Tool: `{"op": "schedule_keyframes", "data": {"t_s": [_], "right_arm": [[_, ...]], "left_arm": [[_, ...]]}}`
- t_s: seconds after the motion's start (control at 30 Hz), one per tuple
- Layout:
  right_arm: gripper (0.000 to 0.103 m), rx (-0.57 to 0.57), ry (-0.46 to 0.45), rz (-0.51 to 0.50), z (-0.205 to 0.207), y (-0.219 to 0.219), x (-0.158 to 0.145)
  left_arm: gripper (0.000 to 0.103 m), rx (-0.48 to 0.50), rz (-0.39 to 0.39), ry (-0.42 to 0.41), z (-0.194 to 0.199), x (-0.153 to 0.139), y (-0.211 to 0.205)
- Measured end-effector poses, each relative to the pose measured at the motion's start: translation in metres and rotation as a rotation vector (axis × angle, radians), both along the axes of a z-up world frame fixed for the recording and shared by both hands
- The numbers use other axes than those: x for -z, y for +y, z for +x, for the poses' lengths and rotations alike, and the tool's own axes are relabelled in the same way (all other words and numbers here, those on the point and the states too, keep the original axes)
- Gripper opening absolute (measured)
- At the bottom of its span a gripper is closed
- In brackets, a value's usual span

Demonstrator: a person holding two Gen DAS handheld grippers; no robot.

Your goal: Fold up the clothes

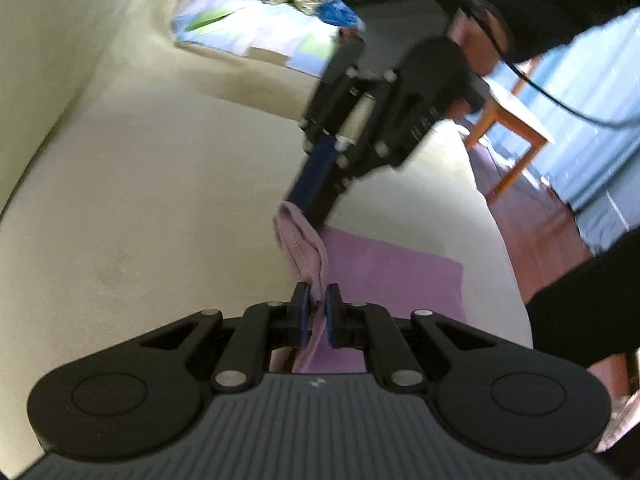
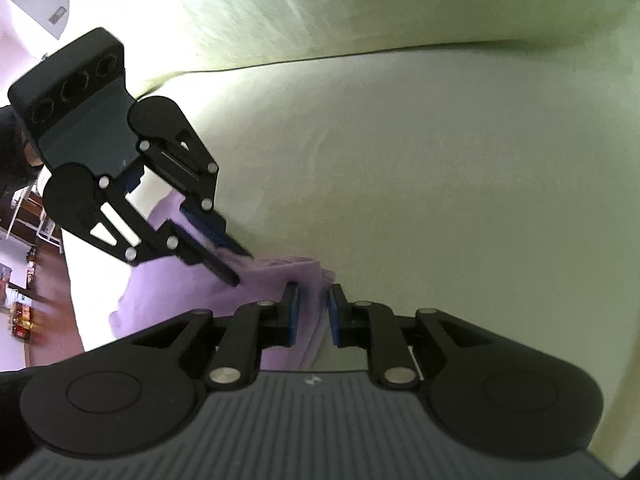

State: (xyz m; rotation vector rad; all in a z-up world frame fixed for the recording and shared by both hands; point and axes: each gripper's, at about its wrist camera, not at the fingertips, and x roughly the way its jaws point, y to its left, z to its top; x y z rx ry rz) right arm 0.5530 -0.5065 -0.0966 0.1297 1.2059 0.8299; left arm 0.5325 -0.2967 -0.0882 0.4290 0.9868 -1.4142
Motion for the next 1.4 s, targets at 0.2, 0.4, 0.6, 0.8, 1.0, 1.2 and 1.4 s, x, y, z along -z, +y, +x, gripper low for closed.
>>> {"op": "schedule_keyframes", "data": {"t_s": [0.2, 0.4, 0.6, 0.8, 1.0, 1.2, 1.4], "right_arm": [[0.014, 0.030, 0.007, -0.031, 0.004, -0.008, 0.004], [0.022, -0.053, -0.115, -0.029, 0.001, 0.015, -0.015], [0.031, -0.435, -0.238, -0.133, -0.008, 0.071, -0.018], [0.030, -0.696, -0.315, -0.219, -0.009, 0.099, -0.019], [0.012, -0.868, -0.303, -0.289, -0.011, 0.115, -0.008], [0.010, -0.908, -0.353, -0.305, -0.022, 0.114, -0.008], [0.009, -0.934, -0.434, -0.328, -0.032, 0.101, -0.020]], "left_arm": [[0.006, -0.088, 0.019, -0.019, 0.003, 0.011, 0.001], [0.006, -0.049, 0.016, -0.080, -0.012, 0.007, 0.005], [0.006, -0.038, -0.002, -0.078, -0.010, 0.005, 0.009], [0.006, -0.014, -0.018, -0.109, -0.010, 0.006, 0.014], [0.011, -0.015, -0.033, -0.087, -0.010, 0.004, 0.026], [0.021, -0.078, -0.031, -0.002, 0.009, 0.004, 0.047], [0.022, -0.092, -0.047, 0.067, 0.033, 0.006, 0.050]]}}
